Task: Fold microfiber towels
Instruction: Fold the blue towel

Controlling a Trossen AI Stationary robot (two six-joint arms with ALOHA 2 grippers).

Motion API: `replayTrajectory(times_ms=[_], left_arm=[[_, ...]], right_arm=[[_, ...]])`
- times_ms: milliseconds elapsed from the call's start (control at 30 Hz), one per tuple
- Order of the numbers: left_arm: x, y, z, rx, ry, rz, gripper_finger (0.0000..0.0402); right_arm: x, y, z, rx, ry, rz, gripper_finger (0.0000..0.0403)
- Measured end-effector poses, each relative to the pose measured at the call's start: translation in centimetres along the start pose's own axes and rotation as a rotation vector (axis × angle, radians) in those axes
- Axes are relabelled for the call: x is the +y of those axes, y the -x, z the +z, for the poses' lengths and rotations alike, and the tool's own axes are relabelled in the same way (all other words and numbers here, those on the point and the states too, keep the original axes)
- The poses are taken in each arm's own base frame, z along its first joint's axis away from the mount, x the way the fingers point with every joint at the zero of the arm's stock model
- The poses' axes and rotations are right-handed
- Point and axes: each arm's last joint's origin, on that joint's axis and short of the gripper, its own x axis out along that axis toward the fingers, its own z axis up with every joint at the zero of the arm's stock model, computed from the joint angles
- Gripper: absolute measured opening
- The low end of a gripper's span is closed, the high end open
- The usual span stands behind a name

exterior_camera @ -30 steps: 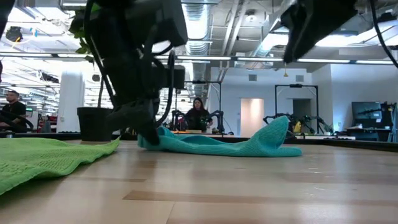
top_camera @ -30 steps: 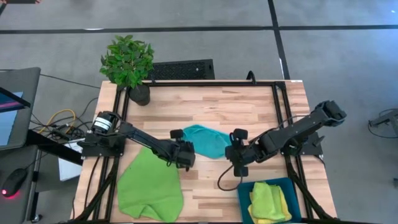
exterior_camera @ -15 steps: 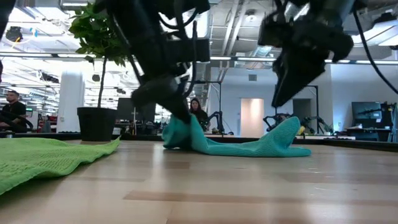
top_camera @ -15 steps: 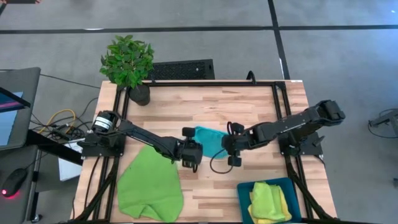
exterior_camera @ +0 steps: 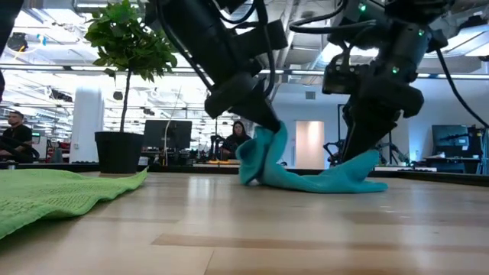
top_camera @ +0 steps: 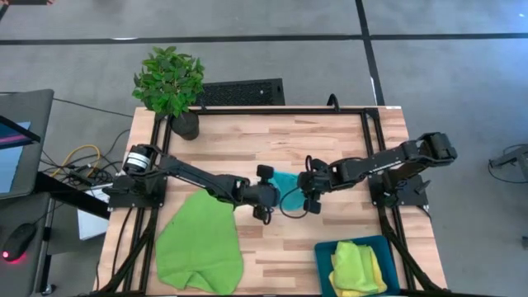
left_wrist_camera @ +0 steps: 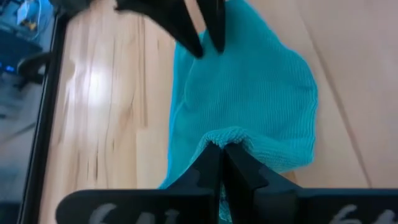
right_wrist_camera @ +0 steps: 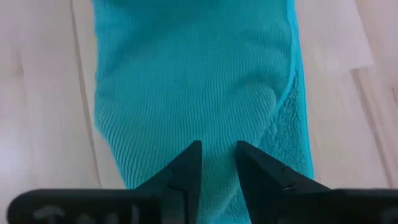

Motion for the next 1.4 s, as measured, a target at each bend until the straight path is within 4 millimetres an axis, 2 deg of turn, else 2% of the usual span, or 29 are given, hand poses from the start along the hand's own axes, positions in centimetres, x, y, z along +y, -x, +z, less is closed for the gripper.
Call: replayTrajectory(times_ms=[300,500,967,1167,1400], left_arm=[[0.8,-0.4,0.8,-0.110,-0.041,-0.032,0.0000],[0.9,-0.3,1.4,-0.203,-0.095,-0.096,0.0000],[1.8,-0.7,1.4,-0.258,-0.082,-0.146,0.0000],[0.8,-2.9,1.1,-0.287,-0.165,-0.143,0.0000],[0.9,-3.6,1.7,-0.280,-0.190,-0.122,0.0000]], right_arm=[[-0.5,-0.9,-1.1,-0.011,-0.030,0.000,0.0122],[-0.6,-0.9,-1.1,-0.010,-0.037,-0.003,0.0122],[-0.6,-0.9,-1.1,-0.010,-0.038,-0.003,0.0122],[-0.6,-0.9,-1.2,-0.005,-0.038,-0.004,0.0122],[-0.6,-0.9,-1.2,0.004,-0.037,-0.007,0.0122]])
